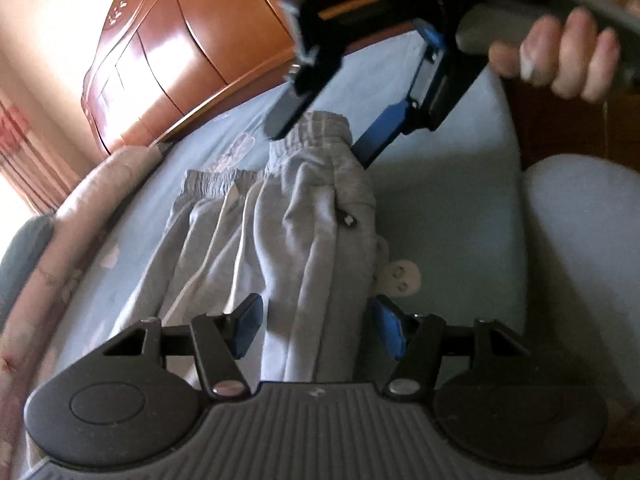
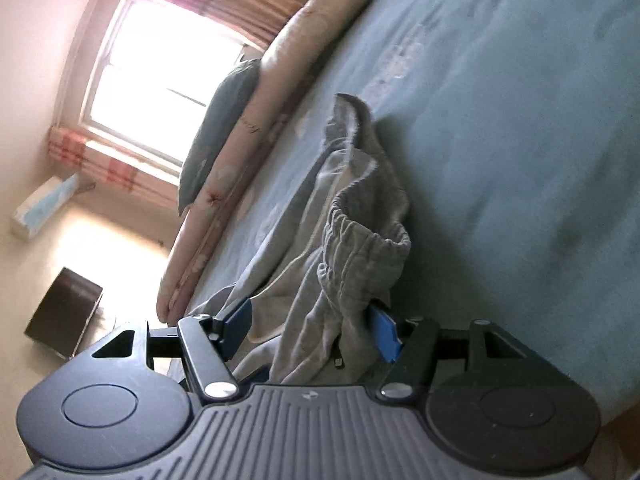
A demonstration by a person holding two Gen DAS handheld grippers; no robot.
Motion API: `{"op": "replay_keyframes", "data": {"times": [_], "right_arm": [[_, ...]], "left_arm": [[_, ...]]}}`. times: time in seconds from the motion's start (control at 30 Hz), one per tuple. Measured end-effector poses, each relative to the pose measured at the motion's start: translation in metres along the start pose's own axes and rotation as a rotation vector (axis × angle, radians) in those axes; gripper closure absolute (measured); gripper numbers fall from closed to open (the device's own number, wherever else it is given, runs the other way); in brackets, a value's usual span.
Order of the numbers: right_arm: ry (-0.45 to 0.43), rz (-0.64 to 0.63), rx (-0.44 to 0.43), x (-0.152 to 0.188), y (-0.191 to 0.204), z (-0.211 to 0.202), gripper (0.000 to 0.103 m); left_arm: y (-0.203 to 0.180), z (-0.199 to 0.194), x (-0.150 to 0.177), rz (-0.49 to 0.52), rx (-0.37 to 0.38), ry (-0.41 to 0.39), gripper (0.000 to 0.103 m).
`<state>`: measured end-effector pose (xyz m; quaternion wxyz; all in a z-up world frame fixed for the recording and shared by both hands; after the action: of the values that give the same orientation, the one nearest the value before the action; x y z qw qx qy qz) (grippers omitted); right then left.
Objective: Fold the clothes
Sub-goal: 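Smooth the sweatpants leg with the right gripper toward the waistband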
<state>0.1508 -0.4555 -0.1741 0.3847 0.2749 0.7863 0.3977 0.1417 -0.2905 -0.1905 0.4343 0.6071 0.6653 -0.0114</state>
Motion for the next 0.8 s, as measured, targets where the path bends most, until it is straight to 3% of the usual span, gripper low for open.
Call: {"op": "replay_keyframes", "data": {"times": [0.13, 0.3, 0.47, 0.57, 0.7, 0.8], "right_arm": [[0.017, -0.022, -0.012, -0.004, 0.009, 0.009, 0.034], [0.010, -0.042, 0.017, -0.003, 0.006, 0.005, 0.033], [0.047, 0.038, 0.052, 0.012, -0.018, 0.010, 0.033], [0.089, 0.066, 0.073, 0.027, -0.025, 0.020, 0.033], [0.127, 0.104, 0.011, 0.042, -0.013, 0.033, 0.033], [0.056, 0.124, 0.011, 0.036, -0.012, 0.040, 0.033]], "left_arm": [[0.006, 0.012, -0.008, 0.010, -0.022, -0.003, 0.040], [0.041, 0.014, -0.005, -0.167, -0.001, 0.003, 0.039], [0.066, 0.015, 0.006, -0.323, 0.037, 0.021, 0.039], [0.070, 0.010, 0.008, -0.348, 0.037, 0.015, 0.039], [0.070, 0.006, 0.008, -0.344, 0.054, 0.014, 0.039], [0.067, 0.003, 0.001, -0.329, 0.077, 0.010, 0.040]]}}
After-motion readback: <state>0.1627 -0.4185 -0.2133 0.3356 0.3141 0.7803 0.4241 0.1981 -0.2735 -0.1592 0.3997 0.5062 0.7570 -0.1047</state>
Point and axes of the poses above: each gripper's, at about its wrist camera, not at the fingertips, and z roughly the way its jaws point, y to its left, x to its underside, the point moved 9 cm from there along z, roughly the way its jaws point, and after that the axes turned 2 degrees about x, right-handed, at the moved point
